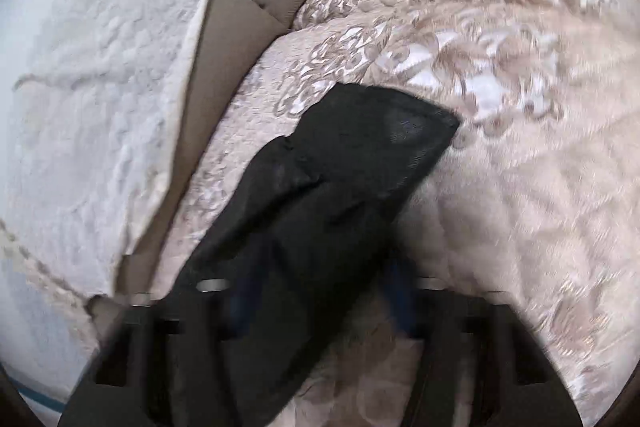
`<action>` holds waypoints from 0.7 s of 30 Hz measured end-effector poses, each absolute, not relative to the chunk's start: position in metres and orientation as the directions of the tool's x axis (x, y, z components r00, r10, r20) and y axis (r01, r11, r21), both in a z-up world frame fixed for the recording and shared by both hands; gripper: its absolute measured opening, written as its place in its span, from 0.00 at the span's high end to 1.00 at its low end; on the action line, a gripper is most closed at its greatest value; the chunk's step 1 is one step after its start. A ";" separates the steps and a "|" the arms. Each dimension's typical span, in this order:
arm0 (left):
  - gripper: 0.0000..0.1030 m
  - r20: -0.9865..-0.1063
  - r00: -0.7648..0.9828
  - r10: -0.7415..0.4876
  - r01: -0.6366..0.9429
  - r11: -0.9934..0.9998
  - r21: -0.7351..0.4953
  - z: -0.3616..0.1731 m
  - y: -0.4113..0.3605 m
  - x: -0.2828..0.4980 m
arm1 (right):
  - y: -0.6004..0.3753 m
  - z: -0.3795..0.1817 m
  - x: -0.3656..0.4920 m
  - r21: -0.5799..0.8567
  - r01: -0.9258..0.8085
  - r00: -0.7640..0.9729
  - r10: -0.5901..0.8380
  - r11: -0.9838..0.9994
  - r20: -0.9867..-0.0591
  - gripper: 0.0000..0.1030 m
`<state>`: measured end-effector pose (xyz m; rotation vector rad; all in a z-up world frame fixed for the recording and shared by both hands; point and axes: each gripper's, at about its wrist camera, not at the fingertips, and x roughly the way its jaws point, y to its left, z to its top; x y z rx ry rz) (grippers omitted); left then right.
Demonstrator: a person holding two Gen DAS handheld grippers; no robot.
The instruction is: Fold large clothes
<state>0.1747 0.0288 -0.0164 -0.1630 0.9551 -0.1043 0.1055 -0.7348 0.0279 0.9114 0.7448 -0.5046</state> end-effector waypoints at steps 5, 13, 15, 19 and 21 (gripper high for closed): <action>0.47 -0.774 0.606 -0.185 0.029 0.977 -0.211 -0.008 0.033 0.168 | -0.675 0.098 0.124 0.495 0.489 0.741 -0.042 0.718 -0.671 0.97; 0.47 -0.723 0.652 -0.230 0.065 0.966 -0.249 0.011 0.041 0.148 | -0.473 0.176 0.181 0.427 0.047 0.771 0.239 0.903 -0.591 0.97; 0.47 -0.711 0.663 -0.236 0.070 0.964 -0.255 0.015 0.045 0.142 | -0.427 0.172 0.194 0.415 -0.035 0.740 0.303 0.909 -0.601 0.97; 0.47 -0.700 0.673 -0.238 0.070 0.963 -0.260 0.017 0.054 0.133 | -0.320 0.132 0.218 0.408 -0.189 0.615 0.432 0.893 -0.660 0.97; 0.47 -0.701 0.672 -0.239 0.062 0.961 -0.268 0.015 0.058 0.131 | -0.274 0.094 0.229 0.401 -0.248 0.520 0.471 0.882 -0.713 0.94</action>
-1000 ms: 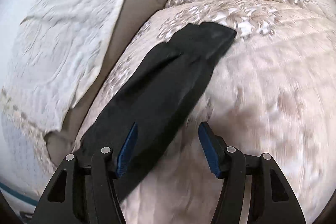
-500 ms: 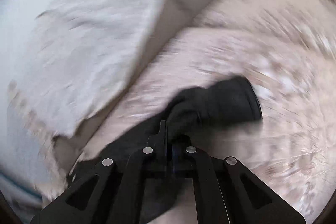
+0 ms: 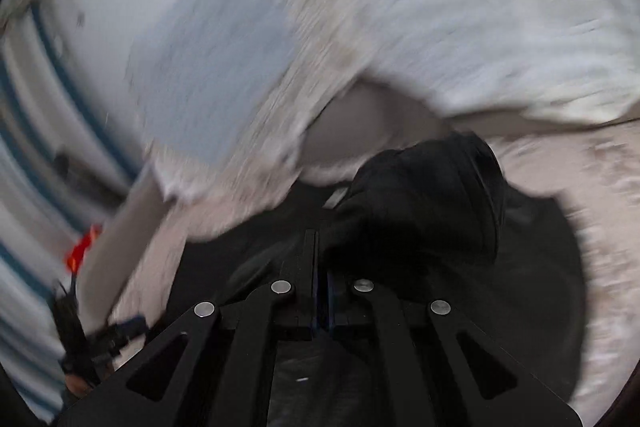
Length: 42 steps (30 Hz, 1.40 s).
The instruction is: Fold large clothes
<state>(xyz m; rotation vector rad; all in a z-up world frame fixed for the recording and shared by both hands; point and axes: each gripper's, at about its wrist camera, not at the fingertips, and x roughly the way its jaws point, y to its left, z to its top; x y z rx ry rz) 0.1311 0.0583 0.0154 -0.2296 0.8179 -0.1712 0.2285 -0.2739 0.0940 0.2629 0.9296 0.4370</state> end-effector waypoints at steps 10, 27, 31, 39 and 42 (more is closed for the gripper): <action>0.47 -0.690 0.667 -0.282 0.110 0.953 -0.284 0.020 0.053 0.135 | -0.266 0.028 0.170 0.497 -0.264 0.363 0.563 0.827 -0.743 0.57; 0.43 -0.710 0.544 -0.448 0.338 0.891 -0.303 0.024 -0.110 0.260 | -0.440 0.004 0.159 0.328 0.170 0.503 0.204 0.929 -0.840 0.62; 0.53 -0.826 0.475 -0.304 0.309 0.936 -0.166 -0.026 -0.127 0.289 | -0.446 0.007 0.157 0.324 0.156 0.507 0.206 0.933 -0.837 0.71; 0.54 -0.764 0.561 -0.319 0.325 0.934 -0.151 0.009 -0.101 0.265 | -0.438 0.046 0.187 0.245 0.049 0.575 0.173 0.968 -0.800 0.70; 0.54 -0.732 0.640 -0.234 0.292 0.955 -0.050 0.027 -0.088 0.272 | -0.441 0.043 0.213 0.233 0.073 0.574 0.150 0.970 -0.805 0.70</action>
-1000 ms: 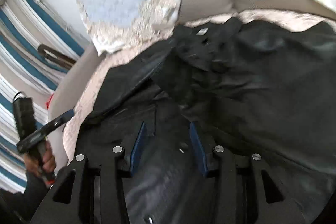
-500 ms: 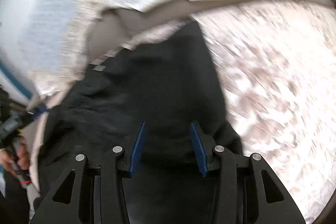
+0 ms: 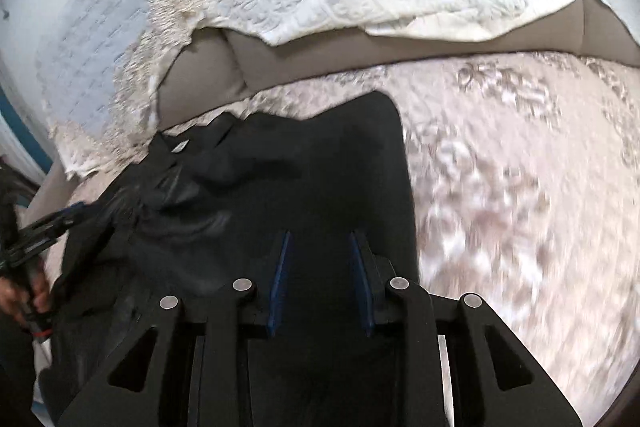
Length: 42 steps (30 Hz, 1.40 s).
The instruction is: Fold large clothes
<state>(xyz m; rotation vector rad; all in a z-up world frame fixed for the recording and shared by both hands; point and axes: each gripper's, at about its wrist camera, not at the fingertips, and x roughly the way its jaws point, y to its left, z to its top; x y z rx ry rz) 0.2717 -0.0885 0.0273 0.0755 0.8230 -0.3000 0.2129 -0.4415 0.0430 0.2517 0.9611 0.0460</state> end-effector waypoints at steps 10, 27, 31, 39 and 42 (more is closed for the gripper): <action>0.54 -0.859 0.488 -0.152 0.189 0.980 -0.066 -0.023 -0.034 0.274 | -0.440 0.019 0.222 0.130 0.096 0.478 0.069 0.987 -0.875 0.70; 0.54 -0.807 0.573 -0.145 0.032 0.987 -0.155 0.009 0.064 0.182 | -0.418 0.060 0.117 0.144 0.077 0.522 0.083 0.987 -0.849 0.62; 0.51 -0.781 0.600 -0.175 0.050 0.982 -0.182 0.023 0.064 0.137 | -0.397 0.078 0.075 0.210 0.053 0.570 0.143 0.976 -0.809 0.55; 0.50 -0.784 0.592 -0.186 0.072 0.981 -0.179 0.015 0.053 0.061 | -0.367 0.065 0.005 0.254 0.026 0.552 0.198 0.967 -0.810 0.47; 0.50 -0.784 0.586 -0.202 0.060 0.977 -0.206 0.014 0.057 0.047 | -0.366 0.060 -0.012 0.257 0.029 0.535 0.202 0.966 -0.820 0.46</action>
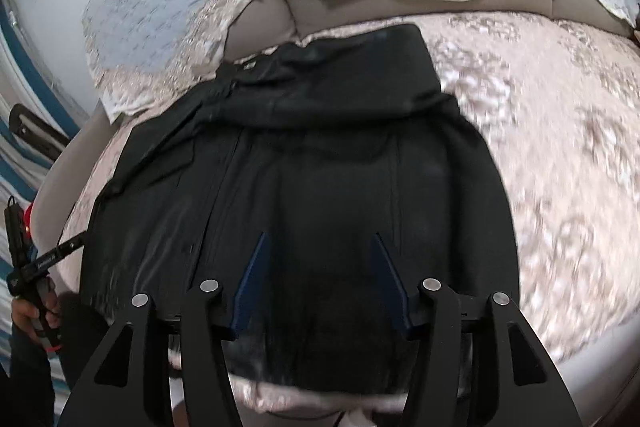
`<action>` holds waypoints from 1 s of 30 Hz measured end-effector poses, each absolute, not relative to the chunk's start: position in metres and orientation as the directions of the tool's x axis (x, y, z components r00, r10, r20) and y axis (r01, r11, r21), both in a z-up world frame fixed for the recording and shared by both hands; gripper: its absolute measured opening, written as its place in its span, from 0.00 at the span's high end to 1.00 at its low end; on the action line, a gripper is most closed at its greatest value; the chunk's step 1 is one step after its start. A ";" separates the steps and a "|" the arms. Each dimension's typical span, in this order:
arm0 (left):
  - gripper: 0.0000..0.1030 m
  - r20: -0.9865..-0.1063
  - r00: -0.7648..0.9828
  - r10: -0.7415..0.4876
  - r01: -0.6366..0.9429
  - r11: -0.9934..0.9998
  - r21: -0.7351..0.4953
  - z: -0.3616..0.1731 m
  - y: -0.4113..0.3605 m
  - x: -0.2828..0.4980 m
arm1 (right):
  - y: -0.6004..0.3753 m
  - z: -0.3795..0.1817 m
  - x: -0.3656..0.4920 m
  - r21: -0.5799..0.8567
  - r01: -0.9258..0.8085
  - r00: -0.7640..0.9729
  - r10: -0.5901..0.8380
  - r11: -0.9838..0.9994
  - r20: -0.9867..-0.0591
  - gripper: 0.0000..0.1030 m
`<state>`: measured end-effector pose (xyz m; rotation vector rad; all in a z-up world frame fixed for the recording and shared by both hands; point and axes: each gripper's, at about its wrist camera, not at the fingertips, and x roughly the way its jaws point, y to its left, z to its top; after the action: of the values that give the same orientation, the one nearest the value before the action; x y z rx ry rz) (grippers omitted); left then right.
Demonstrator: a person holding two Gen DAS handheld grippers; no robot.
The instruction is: Fold large clothes
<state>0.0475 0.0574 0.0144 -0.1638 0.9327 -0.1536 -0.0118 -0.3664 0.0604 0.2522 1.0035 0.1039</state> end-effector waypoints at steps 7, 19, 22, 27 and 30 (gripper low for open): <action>0.45 -0.786 0.601 -0.142 -0.009 0.983 -0.184 0.016 0.078 0.031 | -0.403 0.066 -0.028 0.252 0.114 0.567 0.145 0.961 -0.811 0.41; 0.41 -0.825 0.546 -0.146 -0.145 0.953 -0.264 -0.018 0.122 0.032 | -0.466 0.030 -0.015 0.372 0.248 0.459 0.230 0.894 -0.858 0.40; 0.40 -0.821 0.546 -0.167 -0.120 0.954 -0.274 -0.018 0.115 0.026 | -0.458 0.029 -0.013 0.388 0.216 0.433 0.268 0.896 -0.861 0.40; 0.40 -0.811 0.529 -0.250 -0.085 0.935 -0.344 -0.017 0.105 0.014 | -0.444 0.024 -0.022 0.460 0.180 0.399 0.363 0.870 -0.842 0.39; 0.40 -0.800 0.523 -0.293 -0.071 0.921 -0.384 -0.019 0.103 0.006 | -0.439 0.021 -0.026 0.481 0.168 0.386 0.392 0.860 -0.835 0.44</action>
<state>0.0060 0.1032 -0.0194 -0.3963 1.0185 -0.1370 -0.0259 -0.4391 0.0209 0.5480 1.1825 0.1520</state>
